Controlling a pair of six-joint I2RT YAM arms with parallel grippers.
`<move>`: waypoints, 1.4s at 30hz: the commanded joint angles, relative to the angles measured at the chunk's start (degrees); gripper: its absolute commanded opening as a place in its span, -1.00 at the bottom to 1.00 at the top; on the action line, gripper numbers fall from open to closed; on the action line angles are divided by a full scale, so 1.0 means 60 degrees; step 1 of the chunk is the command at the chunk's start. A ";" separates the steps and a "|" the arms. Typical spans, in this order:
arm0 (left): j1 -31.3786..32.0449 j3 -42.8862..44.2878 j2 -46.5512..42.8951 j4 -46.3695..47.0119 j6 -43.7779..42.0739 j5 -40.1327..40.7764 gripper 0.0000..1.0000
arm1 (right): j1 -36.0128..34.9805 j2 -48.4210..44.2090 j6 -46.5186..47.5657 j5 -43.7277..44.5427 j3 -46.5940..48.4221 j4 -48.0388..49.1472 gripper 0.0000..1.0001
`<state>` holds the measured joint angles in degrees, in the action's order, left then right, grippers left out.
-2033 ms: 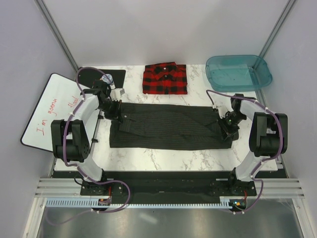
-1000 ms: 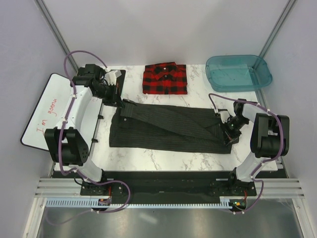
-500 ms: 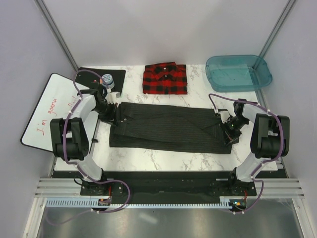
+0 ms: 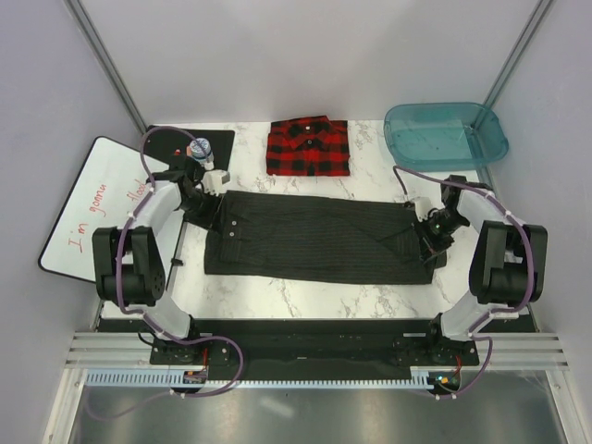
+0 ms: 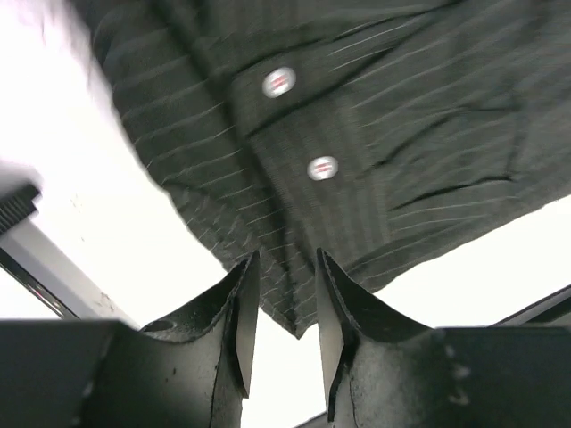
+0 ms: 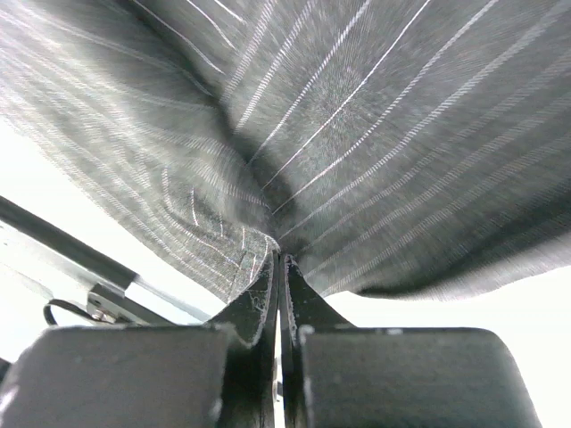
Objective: Fold and stack the long sleeve shirts
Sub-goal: Fold the shirt
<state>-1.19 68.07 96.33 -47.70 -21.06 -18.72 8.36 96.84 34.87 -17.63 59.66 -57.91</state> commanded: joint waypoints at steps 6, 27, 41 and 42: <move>0.1546 -0.0023 -0.0326 0.1167 -0.0857 -0.0294 -0.30 | -0.0791 -0.1330 -0.0567 -0.1442 0.1014 -0.0237 -0.81; 0.1561 -0.1912 0.0482 0.1783 -0.1031 0.1289 -0.39 | -0.0339 -0.1798 0.0809 0.2544 -0.0044 0.0058 -0.41; 0.1444 -0.2351 0.0219 0.1711 -0.0972 0.1099 -0.38 | -0.2199 -0.0981 0.0310 0.2130 -0.0948 0.0510 -0.40; 0.1444 -0.2409 0.0175 0.1681 -0.1045 0.1041 -0.38 | -0.2199 -0.0746 0.0383 0.2364 -0.1036 0.0656 -0.43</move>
<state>8.27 57.28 96.97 -33.54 -25.69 -14.04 -4.84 87.00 36.69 -9.23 56.14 -58.50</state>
